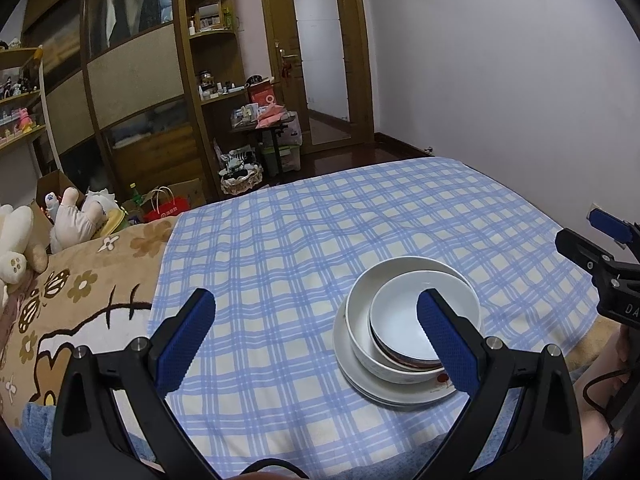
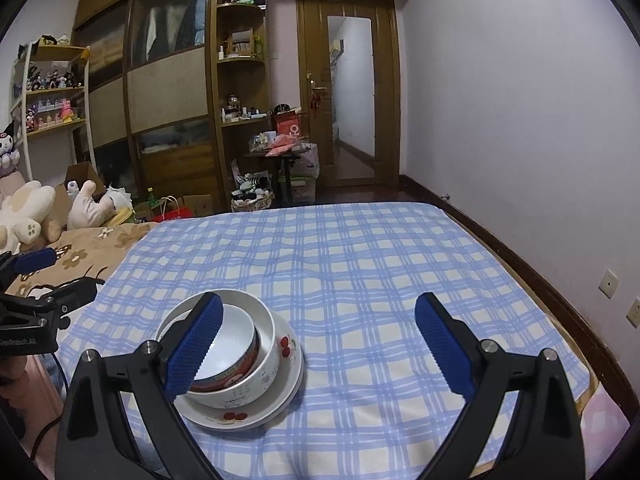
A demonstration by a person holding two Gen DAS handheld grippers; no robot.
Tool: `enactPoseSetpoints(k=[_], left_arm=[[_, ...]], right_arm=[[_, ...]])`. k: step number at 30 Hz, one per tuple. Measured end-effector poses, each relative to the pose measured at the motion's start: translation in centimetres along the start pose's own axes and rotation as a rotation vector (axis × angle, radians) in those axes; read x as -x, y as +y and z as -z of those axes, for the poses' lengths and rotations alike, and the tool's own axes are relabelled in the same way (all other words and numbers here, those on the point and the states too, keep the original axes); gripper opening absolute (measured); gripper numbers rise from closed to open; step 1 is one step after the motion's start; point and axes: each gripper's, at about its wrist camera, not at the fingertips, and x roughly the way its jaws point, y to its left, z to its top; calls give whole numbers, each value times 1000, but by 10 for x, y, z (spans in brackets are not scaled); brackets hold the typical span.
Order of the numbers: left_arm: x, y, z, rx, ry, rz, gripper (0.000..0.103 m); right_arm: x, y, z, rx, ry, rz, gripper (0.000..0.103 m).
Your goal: Organize plates and bowls
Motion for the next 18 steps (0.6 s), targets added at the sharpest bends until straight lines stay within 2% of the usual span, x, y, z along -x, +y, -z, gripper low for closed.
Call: enactPoseSetpoints(k=[18], left_arm=[[1,0,0,-2,1,1,100]], right_arm=[[-2,2,2,12,1,6,101]])
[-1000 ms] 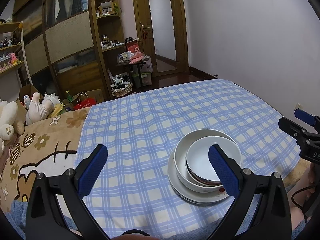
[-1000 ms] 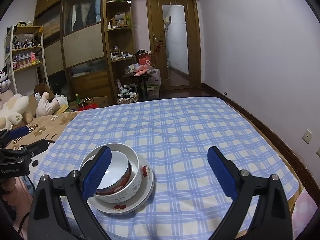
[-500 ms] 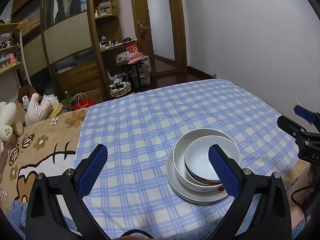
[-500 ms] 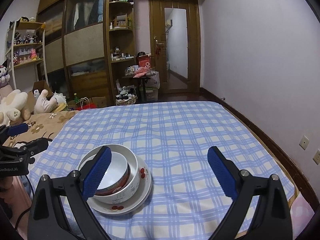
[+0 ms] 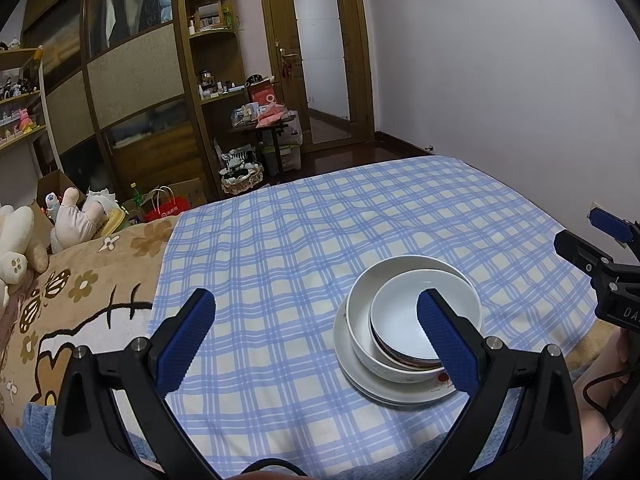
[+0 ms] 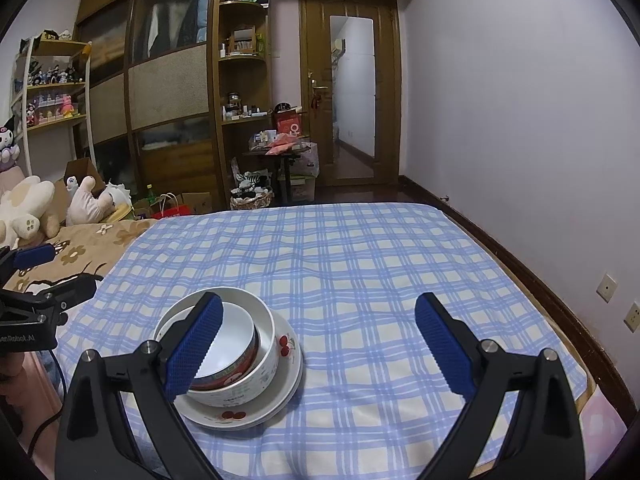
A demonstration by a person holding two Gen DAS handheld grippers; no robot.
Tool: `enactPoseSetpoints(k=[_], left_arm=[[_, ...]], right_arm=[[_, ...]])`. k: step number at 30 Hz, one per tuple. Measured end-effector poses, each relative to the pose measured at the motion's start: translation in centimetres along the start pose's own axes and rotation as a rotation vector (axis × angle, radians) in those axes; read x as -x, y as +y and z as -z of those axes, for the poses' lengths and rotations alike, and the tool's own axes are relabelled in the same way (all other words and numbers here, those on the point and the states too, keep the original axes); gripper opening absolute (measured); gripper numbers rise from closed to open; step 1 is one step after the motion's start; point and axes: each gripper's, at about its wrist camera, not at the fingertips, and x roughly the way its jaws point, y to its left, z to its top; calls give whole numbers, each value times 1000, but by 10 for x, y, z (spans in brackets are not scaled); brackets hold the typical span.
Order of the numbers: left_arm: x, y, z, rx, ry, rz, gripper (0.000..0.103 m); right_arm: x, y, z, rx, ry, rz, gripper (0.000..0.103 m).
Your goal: Organize plates and bowls
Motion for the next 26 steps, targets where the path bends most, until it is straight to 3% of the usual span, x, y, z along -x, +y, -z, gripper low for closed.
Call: enactPoseSetpoints(k=[26], left_arm=[[0,7,4,-9,21,-4,100]], right_arm=[[-4,-2,3,5,19,4,101]])
